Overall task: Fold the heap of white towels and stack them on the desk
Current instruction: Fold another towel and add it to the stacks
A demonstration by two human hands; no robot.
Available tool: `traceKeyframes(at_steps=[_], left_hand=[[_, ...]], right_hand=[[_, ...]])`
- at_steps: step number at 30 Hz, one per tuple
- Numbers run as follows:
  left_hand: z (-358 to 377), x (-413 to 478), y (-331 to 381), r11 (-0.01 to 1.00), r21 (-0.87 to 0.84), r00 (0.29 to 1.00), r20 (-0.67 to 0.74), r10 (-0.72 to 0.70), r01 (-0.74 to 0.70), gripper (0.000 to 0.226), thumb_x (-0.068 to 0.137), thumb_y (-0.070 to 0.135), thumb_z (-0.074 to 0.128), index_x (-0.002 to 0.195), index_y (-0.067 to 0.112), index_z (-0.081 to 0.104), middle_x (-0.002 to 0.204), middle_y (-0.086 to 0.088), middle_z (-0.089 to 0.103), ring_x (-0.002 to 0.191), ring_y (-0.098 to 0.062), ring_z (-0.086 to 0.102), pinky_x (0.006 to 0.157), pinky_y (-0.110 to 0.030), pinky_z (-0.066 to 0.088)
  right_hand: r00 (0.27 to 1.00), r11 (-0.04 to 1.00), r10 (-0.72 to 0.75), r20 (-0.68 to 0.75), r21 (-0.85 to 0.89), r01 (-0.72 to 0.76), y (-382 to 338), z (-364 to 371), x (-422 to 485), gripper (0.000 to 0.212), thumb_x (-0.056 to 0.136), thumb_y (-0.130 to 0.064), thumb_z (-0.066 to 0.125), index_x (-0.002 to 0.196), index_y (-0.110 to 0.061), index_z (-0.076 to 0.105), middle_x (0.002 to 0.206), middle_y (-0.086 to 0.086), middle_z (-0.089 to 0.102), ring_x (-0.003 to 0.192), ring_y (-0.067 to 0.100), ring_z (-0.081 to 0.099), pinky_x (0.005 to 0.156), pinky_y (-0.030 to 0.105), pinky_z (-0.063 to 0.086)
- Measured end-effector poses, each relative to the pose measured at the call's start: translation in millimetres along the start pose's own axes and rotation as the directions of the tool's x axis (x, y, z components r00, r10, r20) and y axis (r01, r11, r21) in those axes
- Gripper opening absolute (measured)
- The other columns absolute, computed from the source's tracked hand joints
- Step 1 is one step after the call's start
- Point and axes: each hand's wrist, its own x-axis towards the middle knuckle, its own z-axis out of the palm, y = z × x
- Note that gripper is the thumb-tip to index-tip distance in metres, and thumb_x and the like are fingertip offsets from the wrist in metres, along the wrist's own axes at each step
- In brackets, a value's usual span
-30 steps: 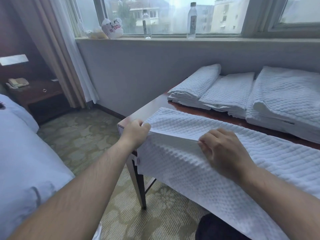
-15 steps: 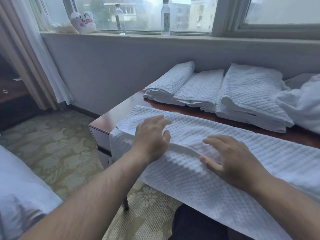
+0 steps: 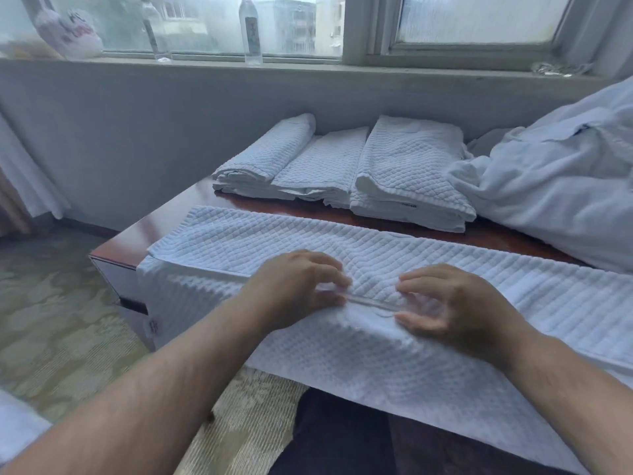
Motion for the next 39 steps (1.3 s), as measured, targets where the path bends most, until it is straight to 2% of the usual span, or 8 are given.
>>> traceKeyframes(at_steps=[6,11,21,23,26,29,32,39], left_hand=[[-2.6,4.4,3.6,0.951,0.290,0.994,0.033,0.104,-0.109,0.033,0.104,0.046,0.042,0.111,0.026,0.068,0.118,0.013,0.069,0.096,-0.014,0.067,0.066,-0.034,0.056],[-1.0,2.5,4.7,0.940,0.329,0.995,0.011,0.096,-0.094,0.031,0.108,0.033,0.030,0.110,0.020,0.057,0.105,0.007,0.067,0.084,-0.015,0.063,0.061,-0.039,0.053],[3.2,7.7,32.6,0.988,0.152,0.999,0.032,0.003,-0.008,0.042,0.100,0.051,0.019,0.107,0.026,0.053,0.107,0.009,0.054,0.096,-0.014,0.047,0.088,-0.036,0.041],[13.0,24.8,55.6,0.999,0.040,1.000,-0.003,0.020,-0.020,0.045,0.101,0.052,0.022,0.119,0.028,0.055,0.119,0.010,0.056,0.108,-0.014,0.048,0.095,-0.037,0.040],[34.7,67.8,100.7,0.995,-0.050,0.997,0.003,0.082,-0.082,0.042,0.102,0.050,0.032,0.134,0.032,0.052,0.137,0.010,0.051,0.126,-0.015,0.042,0.105,-0.039,0.036],[53.7,95.4,127.9,0.995,0.007,0.995,0.035,0.095,-0.095,0.040,0.102,0.049,0.034,0.136,0.036,0.053,0.141,0.012,0.050,0.130,-0.015,0.041,0.107,-0.037,0.031],[70.7,106.8,142.7,0.995,0.022,0.994,0.055,0.094,-0.095,0.043,0.102,0.050,0.029,0.137,0.037,0.050,0.143,0.009,0.049,0.132,-0.015,0.040,0.108,-0.037,0.029],[83.2,109.2,142.1,0.995,0.004,0.966,0.240,0.093,-0.097,0.067,0.096,0.067,0.014,0.157,0.040,0.012,0.169,0.004,0.005,0.154,-0.016,0.000,0.124,-0.045,0.002]], right_hand=[[0.997,0.997,-0.074,-0.034,-0.032,0.072,-0.1,-1.5,3.8,0.021,0.074,-0.031,0.086,0.093,-0.022,0.081,0.106,-0.004,0.077,0.096,0.014,0.073,0.077,0.042,0.062],[0.999,0.999,-0.034,-0.027,0.003,0.034,2.7,0.2,-2.1,0.022,0.080,-0.043,0.077,0.094,-0.026,0.078,0.112,-0.007,0.075,0.103,0.009,0.069,0.081,0.038,0.060],[0.993,0.993,0.113,-0.025,-0.032,-0.113,8.3,-9.3,-11.9,0.050,0.091,-0.065,0.039,0.095,-0.027,0.071,0.112,-0.008,0.073,0.117,0.015,0.062,0.102,0.038,0.044],[0.939,0.933,0.332,-0.095,-0.112,-0.341,25.9,-26.9,-29.0,0.057,0.092,-0.065,0.022,0.090,-0.029,0.067,0.105,-0.009,0.070,0.117,0.019,0.057,0.104,0.047,0.040],[0.710,0.666,0.687,-0.158,-0.254,-0.701,67.6,-60.7,-66.9,0.072,0.087,-0.071,0.008,0.101,-0.028,0.064,0.128,-0.002,0.061,0.129,0.026,0.043,0.109,0.051,0.031],[0.522,0.499,0.853,-0.001,-0.293,-0.816,90.6,-71.5,-91.8,0.084,0.090,-0.077,0.009,0.155,-0.030,0.032,0.167,0.002,0.018,0.153,0.031,0.009,0.120,0.054,0.008],[0.497,0.496,0.864,0.078,-0.293,-0.817,110.1,-68.4,-105.6,0.077,0.093,-0.074,0.012,0.160,-0.037,0.005,0.170,-0.006,-0.006,0.155,0.026,-0.011,0.123,0.049,-0.005],[0.533,0.514,0.845,0.031,-0.319,-0.796,139.7,-71.8,-109.7,0.070,0.097,-0.065,0.015,0.160,-0.036,0.010,0.169,-0.011,0.002,0.156,0.021,-0.003,0.124,0.045,0.004]])
